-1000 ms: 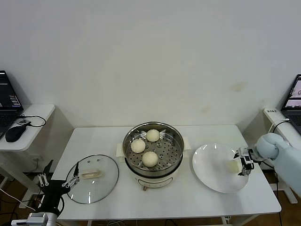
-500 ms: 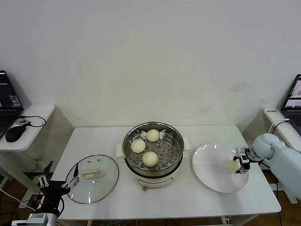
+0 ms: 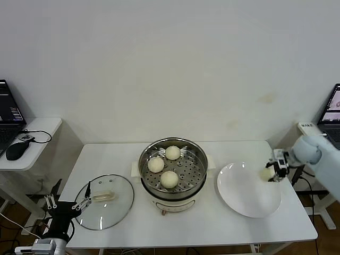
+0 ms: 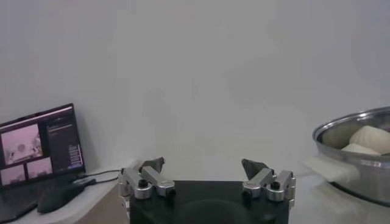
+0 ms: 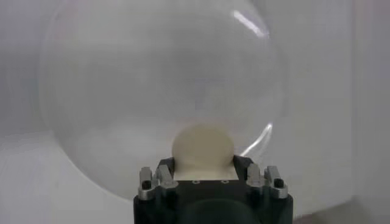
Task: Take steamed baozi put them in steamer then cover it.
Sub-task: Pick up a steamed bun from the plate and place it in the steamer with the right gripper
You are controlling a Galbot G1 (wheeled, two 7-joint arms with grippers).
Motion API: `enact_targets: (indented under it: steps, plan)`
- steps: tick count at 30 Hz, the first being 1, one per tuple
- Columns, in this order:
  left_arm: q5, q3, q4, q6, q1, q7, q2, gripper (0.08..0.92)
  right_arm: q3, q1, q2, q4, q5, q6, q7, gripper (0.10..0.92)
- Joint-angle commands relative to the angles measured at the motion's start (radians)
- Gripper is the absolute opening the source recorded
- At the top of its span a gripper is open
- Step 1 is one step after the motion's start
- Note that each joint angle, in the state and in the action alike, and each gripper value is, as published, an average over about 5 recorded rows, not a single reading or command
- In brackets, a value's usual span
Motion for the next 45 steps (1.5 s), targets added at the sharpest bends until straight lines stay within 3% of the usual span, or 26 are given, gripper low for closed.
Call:
enact_targets:
  steps: [1,7,15,22,45]
  plan:
    - [0.001,0.007,-0.004,0.001,-0.004,0.001,0.002,0.823,-0.408,0.568,-0.014,0.269,0.345,-0.167,0.016,0.612]
    - [0.003,0.010,-0.010,0.001,-0.010,0.001,0.000,0.823,-0.544,0.695,0.144,0.354,0.541,-0.295,0.114,0.620]
    - [0.020,0.006,-0.014,-0.003,-0.010,-0.001,-0.011,0.823,-0.586,0.634,0.338,0.328,0.646,-0.417,0.236,0.628]
    - [0.019,0.004,-0.026,-0.004,-0.009,-0.001,-0.025,0.823,-0.622,0.518,0.421,0.264,0.608,-0.486,0.316,0.628]
    - [0.013,-0.001,-0.002,-0.008,-0.021,-0.002,-0.022,0.823,-0.574,0.364,0.475,0.105,0.477,-0.496,0.340,0.628]
